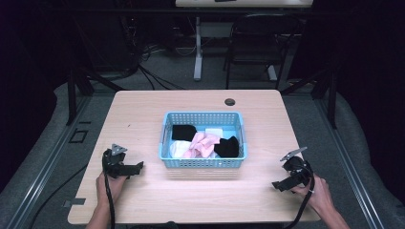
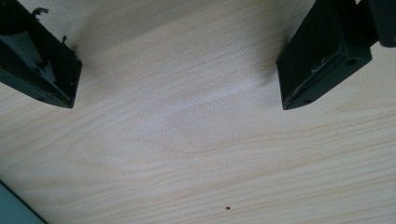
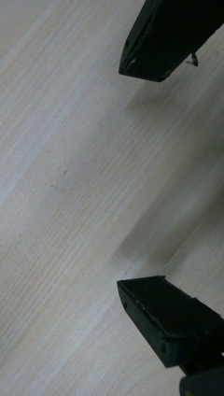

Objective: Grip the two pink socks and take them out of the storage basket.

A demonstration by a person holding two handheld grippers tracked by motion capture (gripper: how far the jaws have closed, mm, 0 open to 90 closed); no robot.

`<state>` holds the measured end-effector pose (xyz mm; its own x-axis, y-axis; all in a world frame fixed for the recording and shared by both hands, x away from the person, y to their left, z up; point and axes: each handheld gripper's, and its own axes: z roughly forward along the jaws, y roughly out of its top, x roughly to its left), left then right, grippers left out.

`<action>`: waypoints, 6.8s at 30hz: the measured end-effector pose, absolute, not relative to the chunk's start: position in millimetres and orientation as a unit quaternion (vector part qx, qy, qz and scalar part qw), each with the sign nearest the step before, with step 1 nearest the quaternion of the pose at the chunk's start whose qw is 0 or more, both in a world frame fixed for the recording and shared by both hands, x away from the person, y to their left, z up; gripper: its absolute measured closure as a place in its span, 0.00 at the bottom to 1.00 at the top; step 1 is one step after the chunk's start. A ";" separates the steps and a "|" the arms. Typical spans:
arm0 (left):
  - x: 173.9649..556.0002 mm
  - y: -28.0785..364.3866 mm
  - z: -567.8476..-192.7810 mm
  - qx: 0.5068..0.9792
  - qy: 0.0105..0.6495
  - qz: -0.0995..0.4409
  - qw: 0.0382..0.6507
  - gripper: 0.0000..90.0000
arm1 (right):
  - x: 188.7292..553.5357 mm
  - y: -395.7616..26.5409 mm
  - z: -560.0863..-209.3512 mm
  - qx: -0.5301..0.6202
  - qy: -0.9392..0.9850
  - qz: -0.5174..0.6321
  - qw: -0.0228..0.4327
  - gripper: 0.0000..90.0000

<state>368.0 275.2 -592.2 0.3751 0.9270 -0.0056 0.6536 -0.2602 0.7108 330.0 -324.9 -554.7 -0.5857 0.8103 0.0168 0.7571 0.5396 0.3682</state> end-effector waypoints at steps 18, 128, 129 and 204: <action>369.4 272.9 -592.2 0.752 0.534 0.223 0.315 0.00 | 330.1 -326.0 -531.0 0.456 0.870 0.172 0.077 0.00; 369.4 272.9 -592.3 0.756 0.529 0.221 0.316 0.00 | 482.5 -71.7 -499.5 0.330 0.935 0.127 0.024 0.33; 369.4 272.9 -592.2 0.756 0.529 0.221 0.316 0.00 | 483.1 -71.5 -499.7 0.329 0.936 0.121 0.027 0.36; 369.4 272.9 -592.1 0.756 0.529 0.221 0.315 0.00 | 457.0 -132.3 -408.8 0.353 0.905 0.215 0.102 0.91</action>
